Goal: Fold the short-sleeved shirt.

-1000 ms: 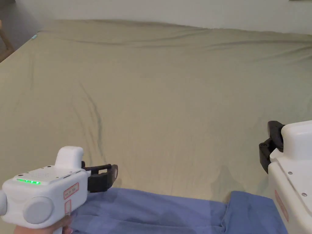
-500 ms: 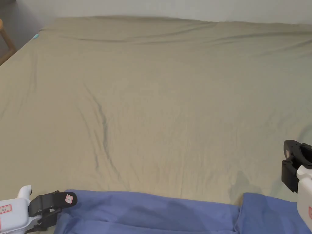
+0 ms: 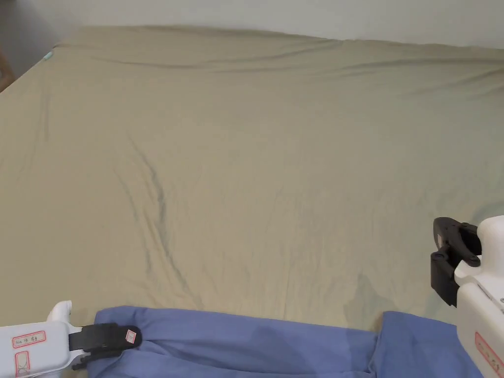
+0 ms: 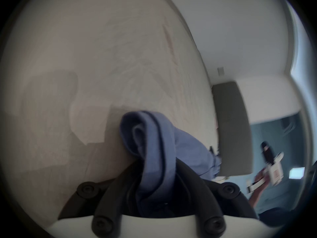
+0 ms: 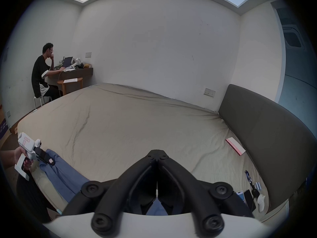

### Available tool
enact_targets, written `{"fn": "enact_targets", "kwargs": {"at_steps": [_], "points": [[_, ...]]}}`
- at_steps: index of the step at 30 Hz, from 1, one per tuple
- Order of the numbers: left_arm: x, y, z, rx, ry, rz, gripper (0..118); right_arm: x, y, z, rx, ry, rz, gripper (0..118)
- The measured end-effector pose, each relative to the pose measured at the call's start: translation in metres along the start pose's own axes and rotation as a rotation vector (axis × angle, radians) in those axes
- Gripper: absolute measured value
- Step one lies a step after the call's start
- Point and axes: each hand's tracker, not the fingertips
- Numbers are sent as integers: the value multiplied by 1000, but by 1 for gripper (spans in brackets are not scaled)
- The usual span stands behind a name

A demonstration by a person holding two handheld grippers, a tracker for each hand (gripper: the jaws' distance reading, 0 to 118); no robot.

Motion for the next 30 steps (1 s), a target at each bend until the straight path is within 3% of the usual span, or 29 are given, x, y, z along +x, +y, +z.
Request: {"fn": "enact_targets", "kwargs": {"at_steps": [5, 9, 15, 18, 22, 27, 30], "points": [[43, 2, 0, 13, 230, -215, 9, 3, -2, 0, -2, -1, -3, 3], [61, 4, 1, 9, 326, -336, 9, 7, -3, 4, 3, -14, 7, 3], [64, 13, 18, 34, 363, -356, 9, 21, -6, 8, 3, -38, -15, 3], [60, 17, 32, 82, 475, -379, 9, 25, -8, 10, 5, -46, -22, 3], [56, 24, 53, 124, 554, -293, 9, 29, -9, 11, 8, -51, -29, 3], [106, 17, 56, 89, 552, -362, 9, 32, -9, 12, 10, -52, -41, 3], [137, 14, 52, 74, 402, -310, 9, 33, -8, 16, 24, -49, -46, 3]]}}
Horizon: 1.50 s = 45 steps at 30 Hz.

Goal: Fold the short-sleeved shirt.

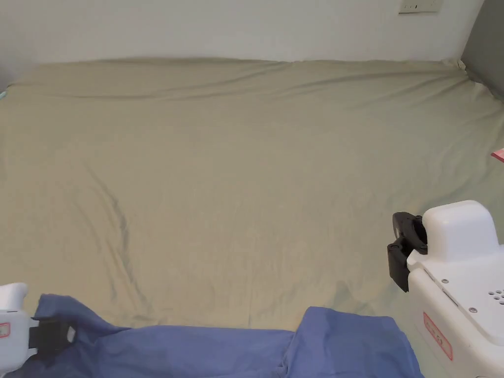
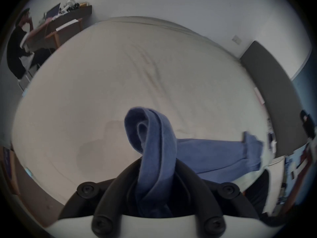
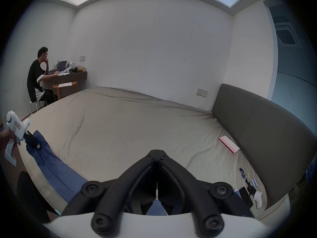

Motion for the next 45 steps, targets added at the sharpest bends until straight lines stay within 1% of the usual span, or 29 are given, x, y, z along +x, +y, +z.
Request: {"fn": "enact_targets", "kwargs": {"at_steps": [2, 4, 6, 10, 13, 18, 20, 21, 22, 23, 24, 25, 26, 28, 29, 31, 32, 33, 34, 35, 36, 37, 38, 39, 40, 41, 43, 45], "points": [[21, 1, -5, -26, -93, 47, 9, 3, 0, 3, 6, 4, -8, 3], [43, -2, -14, -49, -150, 46, 9, 5, -1, 5, 9, 5, -18, 3], [66, -6, -32, -63, -179, 22, 9, 8, -4, 8, 8, 0, -25, 3], [103, -17, -71, -118, -179, -1, 9, 16, -9, 13, 2, -10, -29, 3], [118, -24, -103, -151, -174, -13, 9, 24, -12, 16, 1, -25, -38, 3], [150, -42, -136, -189, -71, -98, 9, 34, -18, 17, -8, -46, -54, 3], [159, -48, -144, -185, -45, -110, 10, 36, -20, 16, -12, -49, -59, 3], [164, -50, -144, -184, -40, -112, 18, 37, -20, 15, -15, -50, -61, 3], [167, -51, -145, -183, -52, -103, 30, 37, -21, 14, -18, -51, -62, 3], [169, -51, -144, -184, -101, -71, 50, 37, -22, 13, -21, -50, -63, 3], [171, -51, -143, -185, -166, -41, 82, 37, -22, 12, -23, -49, -64, 3], [177, -52, -140, -202, -249, -13, 99, 37, -22, 12, -24, -48, -65, 3], [181, -52, -139, -242, -324, 8, 109, 37, -22, 11, -24, -47, -65, 3], [185, -51, -130, -264, -454, 42, 110, 36, -21, 10, -24, -43, -64, 3], [188, -49, -125, -264, -495, 50, 110, 35, -21, 10, -23, -43, -64, 3], [185, -42, -109, -244, -543, 62, 110, 35, -19, 10, -20, -41, -62, 3], [178, -36, -100, -185, -518, 49, 110, 35, -19, 11, -18, -41, -62, 3], [173, -31, -91, -143, -507, 36, 107, 34, -18, 12, -16, -40, -60, 3], [167, -28, -83, -98, -492, 21, 99, 34, -17, 12, -14, -40, -57, 3], [160, -25, -73, -32, -456, -10, 81, 33, -17, 13, -12, -40, -54, 3], [154, -23, -66, 26, -393, -48, 46, 33, -16, 14, -10, -41, -52, 3], [151, -23, -61, 59, -335, -85, 22, 32, -16, 14, -10, -41, -50, 3], [148, -26, -59, 95, -251, -131, 4, 32, -16, 15, -9, -40, -50, 3], [147, -31, -61, 126, -166, -179, 0, 31, -16, 15, -10, -39, -50, 3], [146, -38, -64, 157, -99, -235, 0, 30, -16, 16, -9, -38, -51, 3], [146, -45, -71, 172, -70, -281, 0, 29, -16, 17, -9, -37, -49, 3], [151, -62, -90, 141, -20, -347, 0, 27, -16, 18, -9, -35, -46, 3], [159, -80, -111, 102, -10, -392, 0, 25, -17, 18, -13, -31, -40, 3]]}}
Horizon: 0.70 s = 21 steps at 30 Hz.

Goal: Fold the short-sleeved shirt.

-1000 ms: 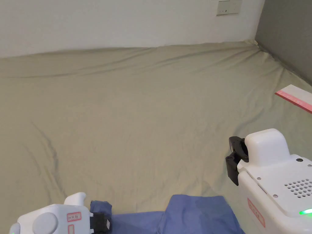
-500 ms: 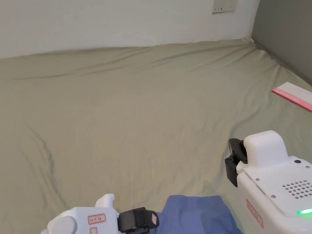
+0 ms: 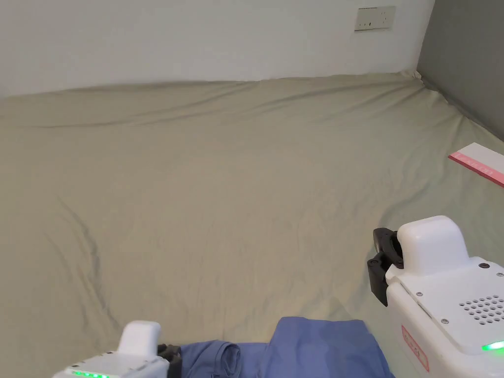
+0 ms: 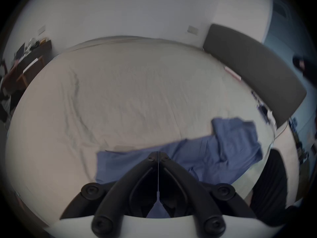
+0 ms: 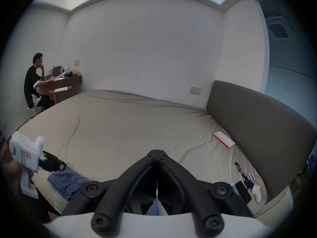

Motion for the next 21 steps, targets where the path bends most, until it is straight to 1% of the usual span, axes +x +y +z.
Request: {"fn": "enact_targets", "kwargs": {"at_steps": [2, 4, 8, 9, 12, 14, 18, 19, 20, 21], "points": [[21, -14, -20, -26, -9, -58, 0, -1, -1, 0, -6, 3, 5, 3], [41, -26, -35, -55, 23, -140, 0, -1, -2, 1, -11, 3, 11, 3], [76, -32, -38, -8, 101, -235, 0, 2, -4, 1, -18, -4, 10, 3], [81, -31, -38, -13, 79, -242, 0, 3, -4, 0, -19, -5, 7, 3], [90, -29, -36, -4, 79, -252, 0, 3, -5, -3, -23, 1, -5, 3], [92, -28, -35, 1, 27, -204, 0, 1, -5, -4, -23, 4, -6, 3], [90, -24, -23, 8, -98, -161, 0, -3, -5, -6, -30, 15, 3, 3], [88, -21, -17, 14, -171, -128, 0, -4, -5, -6, -29, 16, 5, 3], [86, -16, -11, 23, -282, -70, 0, -4, -5, -7, -29, 16, 6, 3], [82, -11, -5, 28, -362, -8, 0, -5, -4, -8, -30, 17, 6, 3]]}}
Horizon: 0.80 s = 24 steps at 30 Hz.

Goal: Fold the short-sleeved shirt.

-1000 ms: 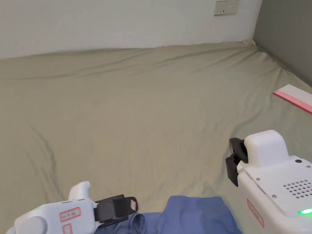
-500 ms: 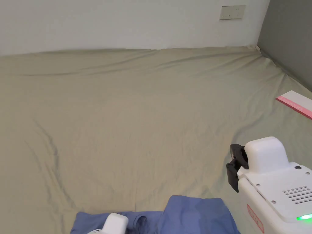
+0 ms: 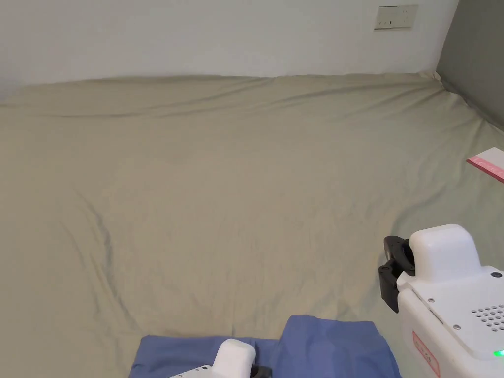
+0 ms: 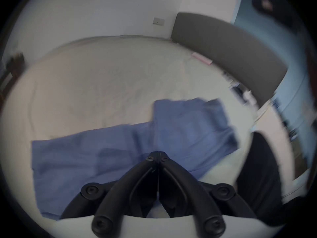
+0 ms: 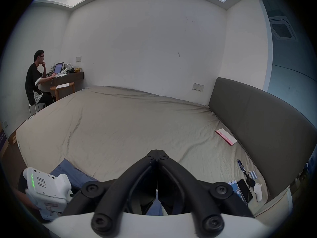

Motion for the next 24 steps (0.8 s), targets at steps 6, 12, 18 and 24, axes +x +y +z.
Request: {"fn": "enact_targets", "kwargs": {"at_steps": [6, 12, 18, 24], "points": [[-61, 26, 56, 157, -145, 284, 0, -2, 7, 1, 9, 5, 16, 3], [-170, 11, 98, 140, -70, 494, 91, -5, 10, 0, 11, 9, 29, 3], [-236, -28, 106, 115, -128, 749, 112, -11, 7, -6, -6, 20, 44, 3], [-247, -45, 63, 48, -378, 837, 111, -18, 7, -10, -23, 34, 62, 3]]}}
